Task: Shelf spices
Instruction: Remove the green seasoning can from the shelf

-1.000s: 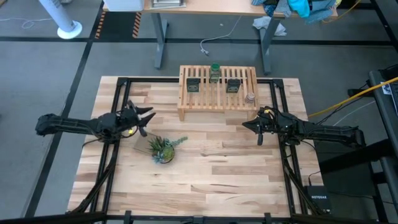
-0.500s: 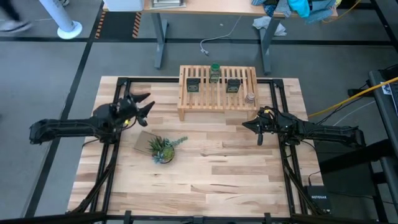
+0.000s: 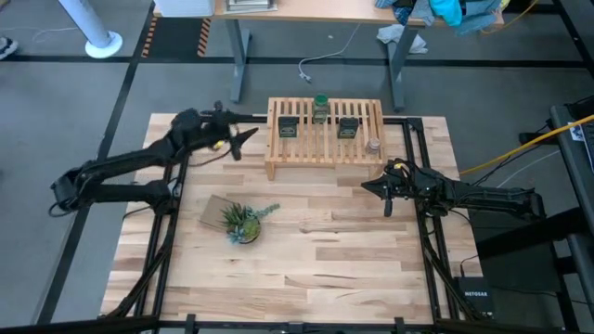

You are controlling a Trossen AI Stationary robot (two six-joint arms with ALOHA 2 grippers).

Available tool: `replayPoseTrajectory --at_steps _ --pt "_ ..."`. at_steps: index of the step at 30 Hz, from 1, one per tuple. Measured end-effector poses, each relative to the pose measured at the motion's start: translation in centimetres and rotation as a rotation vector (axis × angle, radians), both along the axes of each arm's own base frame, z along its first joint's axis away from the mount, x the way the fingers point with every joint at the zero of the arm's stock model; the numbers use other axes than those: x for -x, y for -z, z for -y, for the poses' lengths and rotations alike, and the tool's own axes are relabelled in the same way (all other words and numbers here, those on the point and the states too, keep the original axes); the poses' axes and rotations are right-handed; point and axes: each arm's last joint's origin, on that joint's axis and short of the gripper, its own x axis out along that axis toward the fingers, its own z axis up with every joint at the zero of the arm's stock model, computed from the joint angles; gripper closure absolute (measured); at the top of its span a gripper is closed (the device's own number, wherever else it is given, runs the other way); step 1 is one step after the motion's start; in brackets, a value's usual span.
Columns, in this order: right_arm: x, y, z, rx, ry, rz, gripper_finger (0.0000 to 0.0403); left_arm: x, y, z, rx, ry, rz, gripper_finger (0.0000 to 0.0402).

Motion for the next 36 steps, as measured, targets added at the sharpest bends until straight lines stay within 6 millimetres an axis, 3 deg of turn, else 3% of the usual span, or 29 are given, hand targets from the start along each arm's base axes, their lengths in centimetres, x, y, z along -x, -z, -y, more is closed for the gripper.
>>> replayPoseTrajectory --at_steps 7,19,36 --pt "0.0 0.0 0.0 0.002 0.0 -0.001 0.0388 -0.5 1.0 -3.4 0.085 0.088 -0.05 0.0192" --pt "0.0 0.0 0.0 0.003 -0.001 -0.002 0.0388 -2.7 4.6 -5.8 0.219 0.135 -0.052 0.0192" --pt "0.0 0.0 0.0 0.03 -0.003 -0.005 0.0388 -4.3 5.8 -5.8 0.198 0.229 -0.04 0.0192"
